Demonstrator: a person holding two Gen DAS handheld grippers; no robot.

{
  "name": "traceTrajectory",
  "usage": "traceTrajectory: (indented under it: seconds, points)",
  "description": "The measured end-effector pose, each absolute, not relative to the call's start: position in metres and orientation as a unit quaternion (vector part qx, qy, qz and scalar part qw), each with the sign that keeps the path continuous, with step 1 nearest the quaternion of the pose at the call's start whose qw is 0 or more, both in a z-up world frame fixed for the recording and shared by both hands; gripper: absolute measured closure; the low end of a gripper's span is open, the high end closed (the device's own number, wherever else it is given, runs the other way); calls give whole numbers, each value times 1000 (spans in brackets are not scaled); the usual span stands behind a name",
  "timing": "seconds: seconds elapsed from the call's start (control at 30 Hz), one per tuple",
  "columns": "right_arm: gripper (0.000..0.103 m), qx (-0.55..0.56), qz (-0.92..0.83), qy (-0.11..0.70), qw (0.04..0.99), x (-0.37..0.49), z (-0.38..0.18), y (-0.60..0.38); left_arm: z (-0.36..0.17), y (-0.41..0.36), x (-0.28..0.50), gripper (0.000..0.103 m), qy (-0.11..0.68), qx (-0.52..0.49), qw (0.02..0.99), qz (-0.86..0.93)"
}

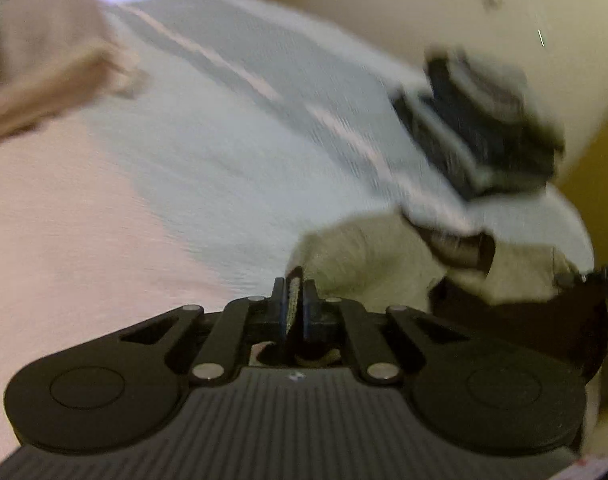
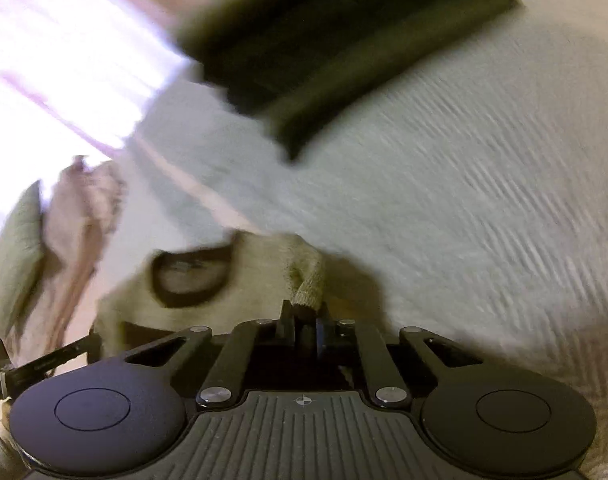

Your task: Fold large clothes

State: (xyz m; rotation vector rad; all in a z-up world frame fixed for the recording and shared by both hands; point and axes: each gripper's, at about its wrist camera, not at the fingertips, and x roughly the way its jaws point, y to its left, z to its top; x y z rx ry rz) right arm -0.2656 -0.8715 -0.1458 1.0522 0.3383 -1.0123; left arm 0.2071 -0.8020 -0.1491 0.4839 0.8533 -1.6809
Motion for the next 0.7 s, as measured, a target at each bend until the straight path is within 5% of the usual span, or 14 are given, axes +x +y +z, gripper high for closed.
traceTrajectory:
  seconds: [0.23, 0.47, 0.53, 0.57, 0.6, 0.63, 0.7]
  points:
    - [98, 355, -324, 154, 863, -142, -39, -894, -59, -694, 301, 100, 362, 113, 689, -617]
    - [97, 348, -202, 150, 903, 54, 18, -959, 37, -646, 393, 99, 305, 76, 792, -524]
    - [87, 393, -195, 177, 881, 105, 10, -983, 40, -656, 429, 99, 306, 79, 816, -485]
    - [68, 409, -208, 192, 867, 127, 4, -991, 37, -659, 448, 92, 317, 76, 823, -464]
    - [37, 413, -216, 204, 861, 143, -2, -993, 31, -658, 470, 84, 337, 73, 828, -442]
    - [28, 408, -220, 210, 861, 152, -5, -990, 25, -656, 482, 81, 351, 70, 831, -425]
    - [26, 371, -216, 239, 871, 155, -14, -967, 9, -644, 495, 76, 384, 63, 830, -400]
